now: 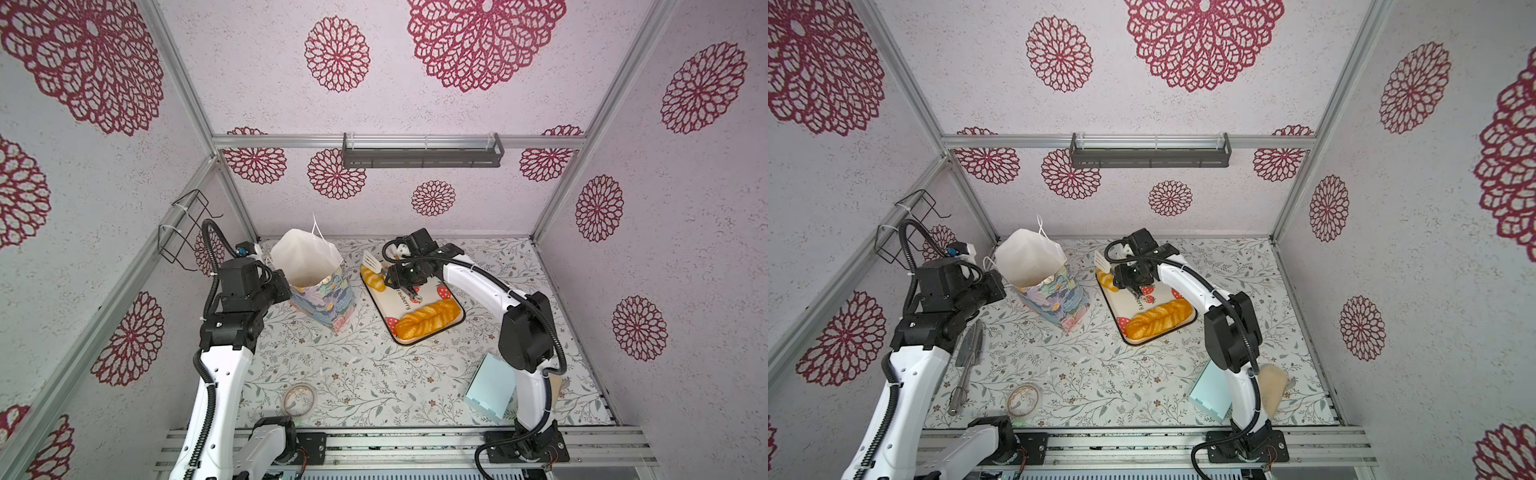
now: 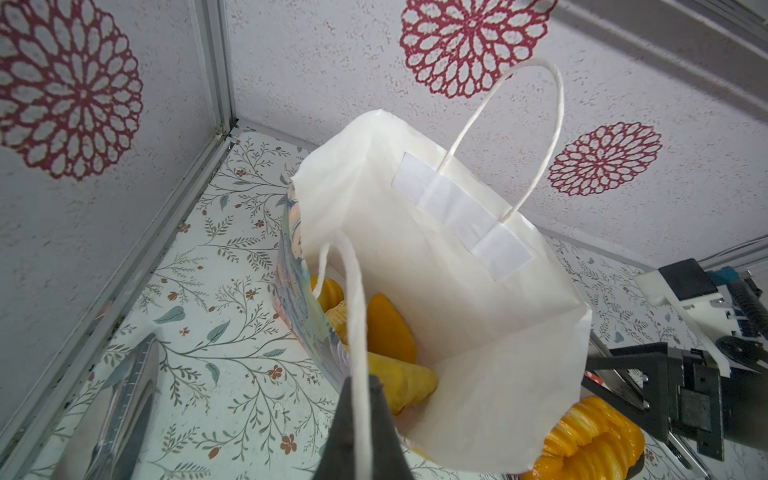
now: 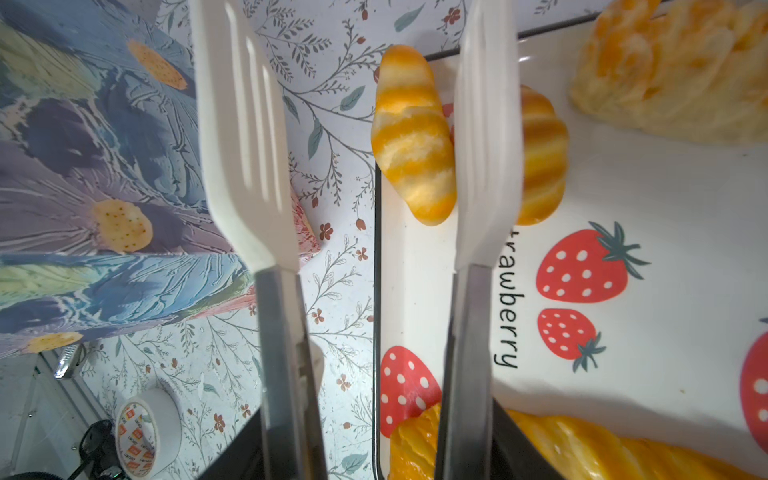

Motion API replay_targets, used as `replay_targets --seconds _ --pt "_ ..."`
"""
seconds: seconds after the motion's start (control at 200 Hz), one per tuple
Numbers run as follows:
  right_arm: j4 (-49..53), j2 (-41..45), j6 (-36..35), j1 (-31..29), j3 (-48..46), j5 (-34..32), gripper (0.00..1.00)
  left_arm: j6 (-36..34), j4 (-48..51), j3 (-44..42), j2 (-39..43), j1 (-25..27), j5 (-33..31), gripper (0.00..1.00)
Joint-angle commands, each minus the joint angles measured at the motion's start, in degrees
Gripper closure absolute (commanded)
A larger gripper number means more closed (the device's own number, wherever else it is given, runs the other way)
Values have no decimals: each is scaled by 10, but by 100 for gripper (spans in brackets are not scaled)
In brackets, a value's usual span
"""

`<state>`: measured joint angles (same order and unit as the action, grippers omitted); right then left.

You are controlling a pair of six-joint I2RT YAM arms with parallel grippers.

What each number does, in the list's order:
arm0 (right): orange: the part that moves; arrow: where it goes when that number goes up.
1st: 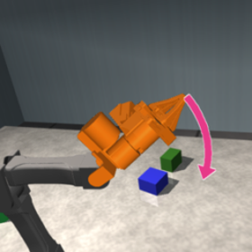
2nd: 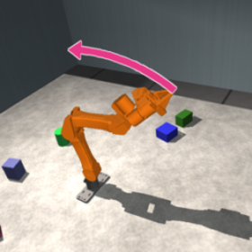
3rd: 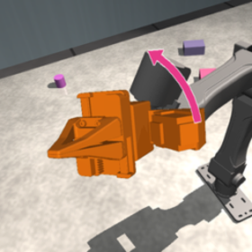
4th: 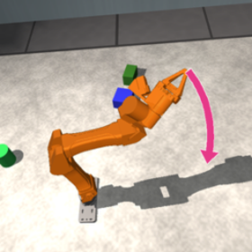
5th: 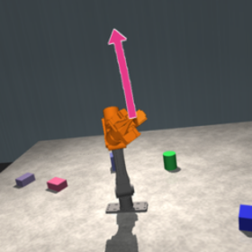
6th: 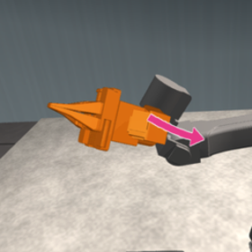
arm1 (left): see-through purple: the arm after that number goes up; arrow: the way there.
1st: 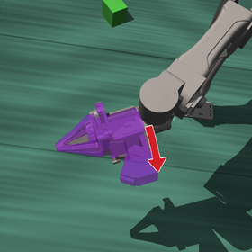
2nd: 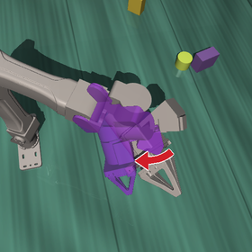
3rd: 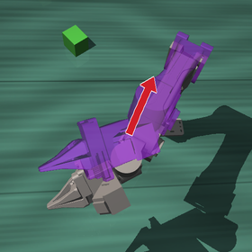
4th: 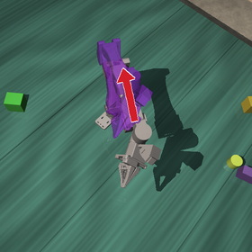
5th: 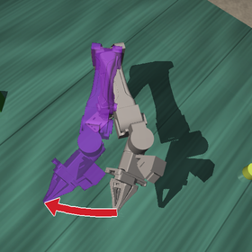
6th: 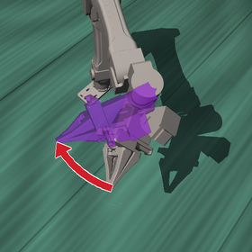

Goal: Place the fake bread into the paper bag
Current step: 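Lower the open tongs around a striped yellow roll on the tray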

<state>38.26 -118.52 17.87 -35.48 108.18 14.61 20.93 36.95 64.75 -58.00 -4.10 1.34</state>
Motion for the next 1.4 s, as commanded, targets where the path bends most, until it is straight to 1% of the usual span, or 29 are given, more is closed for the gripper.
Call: replay_targets --seconds 0.0,0.22,0.26,0.41,0.695,1.026,1.396 --pt "26 -11 -27 0 39 -22 40 6 -1 -4 10 -15 -24 100" --pt "60 -55 -47 -12 103 -39 40 20 -13 -11 22 -37 -25 100" --pt "69 -65 -50 -14 119 -44 40 21 -16 -11 20 -39 -18 100" --pt "94 -98 -62 -21 168 -52 40 22 -22 -9 -6 -39 40 100" --pt "133 -154 -72 -22 245 -60 40 20 -25 -12 -8 -38 58 100" --pt "141 -174 -74 -27 252 -67 40 23 -26 -16 -10 -38 66 100" --pt "151 -185 -83 -28 251 -94 40 25 -27 -18 -9 -39 67 100"
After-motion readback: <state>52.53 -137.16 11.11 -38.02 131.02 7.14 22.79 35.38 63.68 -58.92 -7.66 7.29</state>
